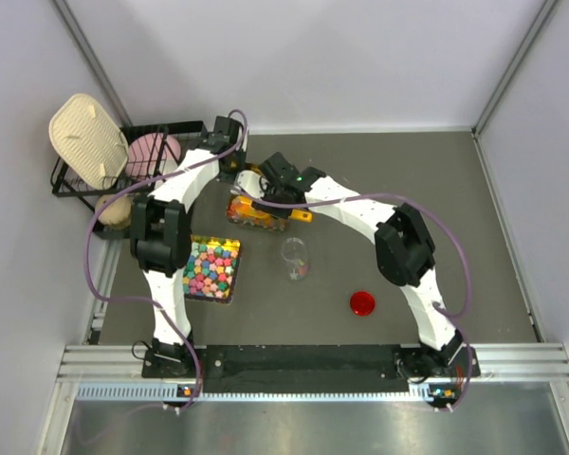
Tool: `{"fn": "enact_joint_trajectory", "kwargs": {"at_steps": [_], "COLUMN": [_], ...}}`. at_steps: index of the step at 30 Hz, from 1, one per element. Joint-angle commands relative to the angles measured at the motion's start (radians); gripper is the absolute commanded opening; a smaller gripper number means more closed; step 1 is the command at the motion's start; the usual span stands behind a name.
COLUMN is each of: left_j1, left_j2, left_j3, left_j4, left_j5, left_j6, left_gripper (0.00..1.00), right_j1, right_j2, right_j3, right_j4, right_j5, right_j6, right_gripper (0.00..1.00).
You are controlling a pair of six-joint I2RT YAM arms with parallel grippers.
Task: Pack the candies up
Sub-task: Scoop the fake candies from the storage box.
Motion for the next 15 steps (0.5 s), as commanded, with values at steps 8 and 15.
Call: {"fn": "enact_joint_trajectory", "kwargs": {"at_steps": [8,15], "left_j1": [0.011,0.016], "left_j2": [-0.098,-0.095], "left_j3": [0.027,0.025], "left_j4": [0.061,0.058], "left_j5": [0.037,0.039], "left_j6": [-0.037,-0.036], "left_gripper": [0.00,0.00], "right_j1": [-0.053,-0.082], "right_j2": [-0.154,-0.211], "right_j3": [-0.099,-0.138], "right_j4": [0.081,0.112], "right_j5": [-0.091,-0.115], "right_j6": [0.061,0.083], "right_gripper": [0.00,0.00]}}
